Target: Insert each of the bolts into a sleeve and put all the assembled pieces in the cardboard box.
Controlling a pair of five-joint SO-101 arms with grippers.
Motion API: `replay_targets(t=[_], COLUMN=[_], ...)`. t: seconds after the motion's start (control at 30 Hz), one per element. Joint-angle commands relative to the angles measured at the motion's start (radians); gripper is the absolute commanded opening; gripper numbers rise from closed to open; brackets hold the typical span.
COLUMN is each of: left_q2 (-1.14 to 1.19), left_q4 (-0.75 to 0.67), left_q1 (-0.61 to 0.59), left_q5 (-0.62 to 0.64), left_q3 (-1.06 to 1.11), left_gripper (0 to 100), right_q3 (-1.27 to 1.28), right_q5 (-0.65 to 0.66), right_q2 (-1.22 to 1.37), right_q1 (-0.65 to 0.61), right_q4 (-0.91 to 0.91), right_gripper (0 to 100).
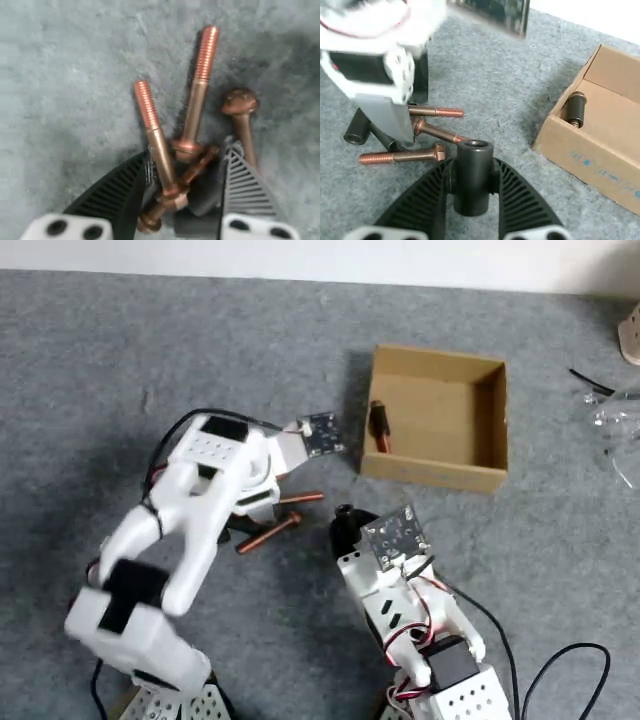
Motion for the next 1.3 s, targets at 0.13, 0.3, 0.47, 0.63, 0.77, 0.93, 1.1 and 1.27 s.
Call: replay_targets(t=[0.13, 0.3, 0.47, 0.63, 0.77, 0.93, 1.1, 1.27], left_q2=[0.108, 0.13, 0.131, 0.127, 0.131, 0.133, 0.148, 0.231], left_q4=[-0.015, -0.023, -0.023, -0.063, -0.087, -0.087, -0.089, -0.092], left_q1=[-0.054, -0.082, -0.107, -0.119, -0.113, -0.131, -0.145, -0.139], left_q5=[-0.002, -0.002, 0.0, 0.057, 0.08, 0.083, 0.084, 0.08], left_q3=[-0.13, -0.13, -0.128, -0.128, -0.122, -0.12, -0.119, -0.136], left_gripper=[22, 22, 22, 22, 22, 22, 22, 12], right_q3=[0.082, 0.082, 0.082, 0.082, 0.082, 0.082, 0.081, 0.081], right_q5=[0.014, 0.014, 0.014, 0.014, 0.014, 0.014, 0.014, 0.014], right_q2=[-0.019, -0.019, -0.019, -0.019, -0.019, -0.019, -0.019, -0.019], right_q1=[0.016, 0.016, 0.016, 0.016, 0.016, 0.016, 0.016, 0.016], right_q4=[-0.036, -0.036, -0.036, -0.036, -0.036, -0.036, -0.036, -0.036], right_gripper=[0.4, 0.4, 0.4, 0.4, 0.4, 0.4, 0.4, 0.4])
